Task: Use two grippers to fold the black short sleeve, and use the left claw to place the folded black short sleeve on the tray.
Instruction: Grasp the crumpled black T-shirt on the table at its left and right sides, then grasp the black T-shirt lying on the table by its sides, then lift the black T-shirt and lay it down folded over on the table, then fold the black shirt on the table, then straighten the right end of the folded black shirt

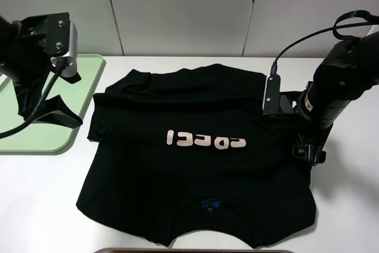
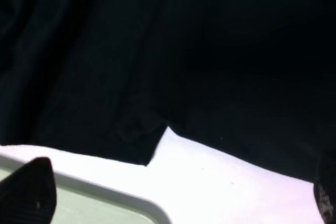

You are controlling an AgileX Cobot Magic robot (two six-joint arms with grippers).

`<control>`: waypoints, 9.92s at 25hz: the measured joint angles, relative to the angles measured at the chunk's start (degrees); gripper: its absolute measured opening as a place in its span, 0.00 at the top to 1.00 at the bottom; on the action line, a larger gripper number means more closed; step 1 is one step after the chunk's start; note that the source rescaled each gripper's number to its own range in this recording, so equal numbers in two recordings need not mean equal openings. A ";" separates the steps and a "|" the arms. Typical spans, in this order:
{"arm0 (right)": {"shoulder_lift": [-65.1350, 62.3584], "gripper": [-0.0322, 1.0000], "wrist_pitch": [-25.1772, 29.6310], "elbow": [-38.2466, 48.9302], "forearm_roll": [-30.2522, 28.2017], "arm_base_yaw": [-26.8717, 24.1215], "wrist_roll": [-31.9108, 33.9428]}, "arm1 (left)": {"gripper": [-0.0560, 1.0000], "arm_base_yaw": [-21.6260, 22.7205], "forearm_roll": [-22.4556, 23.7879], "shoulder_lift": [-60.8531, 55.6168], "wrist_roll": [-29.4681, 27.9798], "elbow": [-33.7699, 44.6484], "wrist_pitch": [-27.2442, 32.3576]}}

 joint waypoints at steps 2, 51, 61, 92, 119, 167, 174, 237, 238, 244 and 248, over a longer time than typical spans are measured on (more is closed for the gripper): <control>0.82 0.00 0.22 0.00 0.27 0.00 0.00 | 0.02 0.00 0.00 0.60 0.90 0.00 -0.03; 2.04 0.96 0.42 0.00 0.18 0.00 0.00 | 0.08 0.00 -5.81 29.45 0.52 -11.84 -4.01; 2.04 0.96 0.41 0.00 0.18 0.00 0.00 | 0.10 0.00 -5.84 33.17 0.35 -12.23 -0.13; -0.68 0.96 -4.37 0.06 -7.17 0.00 24.59 | 0.93 -0.05 -2.15 31.50 -14.96 -12.23 3.13; -58.14 0.96 3.52 -1.12 -9.35 3.27 35.77 | 0.93 -0.10 -15.74 -27.27 -23.94 -12.23 10.96; 5.51 0.96 -6.50 -21.77 -40.25 -5.62 36.30 | 0.93 -0.97 28.73 13.69 -26.60 -12.37 -18.81; 5.51 0.96 1.83 -22.03 -14.54 -5.62 13.64 | 0.93 -0.97 20.36 13.69 -18.38 -9.61 -10.08; 3.38 0.00 19.26 -19.15 28.15 -6.64 -1.13 | 0.15 -0.50 4.08 12.69 -28.82 -1.81 7.53; 3.38 0.00 18.54 -18.70 28.15 -6.64 -1.13 | 0.15 -0.50 4.08 12.69 -29.19 -1.49 7.00; 3.38 0.00 17.49 -18.26 27.49 -6.64 -1.02 | 0.15 -0.50 2.47 12.56 -29.44 -1.36 14.00; 3.38 0.00 14.31 -18.26 27.50 -6.64 -0.43 | 0.15 -0.50 -2.17 8.34 -29.55 -1.55 15.74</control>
